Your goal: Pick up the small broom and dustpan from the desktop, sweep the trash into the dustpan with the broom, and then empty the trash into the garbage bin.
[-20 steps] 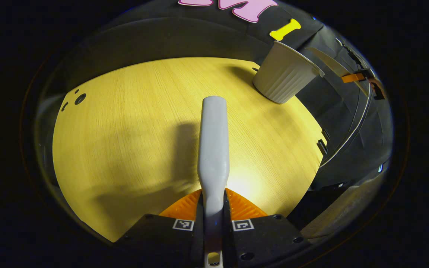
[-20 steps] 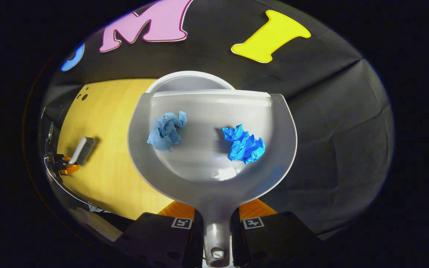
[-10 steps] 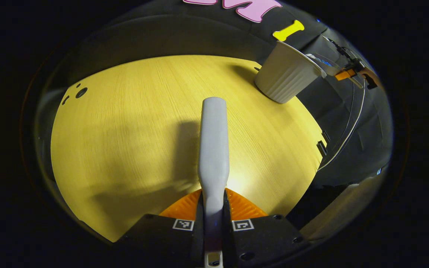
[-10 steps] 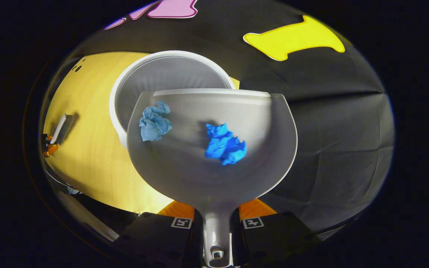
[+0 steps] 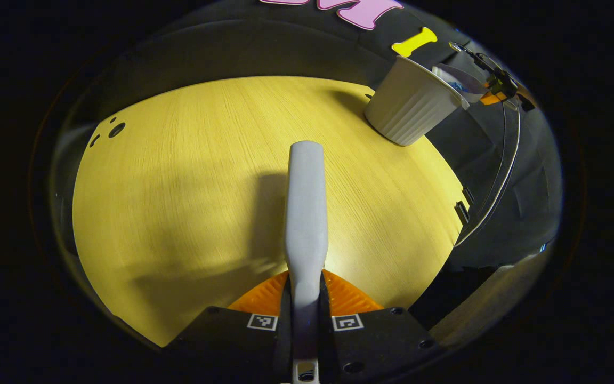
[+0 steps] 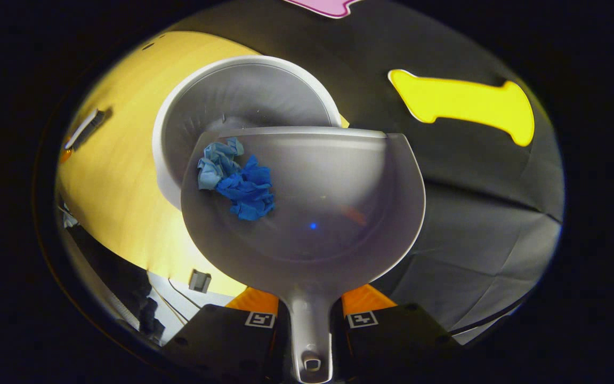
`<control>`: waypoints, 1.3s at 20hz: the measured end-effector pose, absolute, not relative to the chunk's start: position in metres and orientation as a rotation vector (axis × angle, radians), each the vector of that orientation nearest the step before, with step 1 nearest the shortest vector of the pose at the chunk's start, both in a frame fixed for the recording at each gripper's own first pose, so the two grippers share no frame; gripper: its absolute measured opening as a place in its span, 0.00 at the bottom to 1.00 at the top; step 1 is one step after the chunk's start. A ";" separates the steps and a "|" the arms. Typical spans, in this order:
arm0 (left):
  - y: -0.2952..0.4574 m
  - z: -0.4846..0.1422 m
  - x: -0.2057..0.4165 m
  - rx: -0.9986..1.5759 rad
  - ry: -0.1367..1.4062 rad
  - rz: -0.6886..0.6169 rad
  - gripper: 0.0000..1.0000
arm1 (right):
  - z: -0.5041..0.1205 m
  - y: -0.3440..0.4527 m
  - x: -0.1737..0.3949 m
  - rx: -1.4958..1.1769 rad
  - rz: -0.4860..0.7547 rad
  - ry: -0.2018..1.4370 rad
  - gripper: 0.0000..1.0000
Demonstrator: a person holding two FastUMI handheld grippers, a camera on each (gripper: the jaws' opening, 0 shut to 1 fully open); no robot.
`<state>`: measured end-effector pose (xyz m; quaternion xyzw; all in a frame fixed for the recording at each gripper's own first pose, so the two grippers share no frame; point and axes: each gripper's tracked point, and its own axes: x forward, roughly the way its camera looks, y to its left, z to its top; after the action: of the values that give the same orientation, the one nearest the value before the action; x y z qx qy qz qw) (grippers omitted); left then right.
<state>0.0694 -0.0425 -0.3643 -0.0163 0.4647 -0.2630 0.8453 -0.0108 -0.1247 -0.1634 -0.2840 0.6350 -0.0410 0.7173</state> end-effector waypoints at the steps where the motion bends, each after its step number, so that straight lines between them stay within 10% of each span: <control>1: -0.046 -0.365 0.068 -0.034 0.982 -0.555 0.23 | -0.162 -0.126 -0.009 -0.646 -0.076 1.413 0.34; 26: -0.042 -0.365 0.050 -0.007 1.003 -0.479 0.23 | -0.156 -0.142 -0.044 -0.339 -0.147 1.145 0.34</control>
<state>0.0504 -0.0422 -0.3647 -0.0032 0.4761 -0.2272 0.8495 -0.0436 -0.1415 -0.1558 -0.1593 0.5385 -0.0690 0.8246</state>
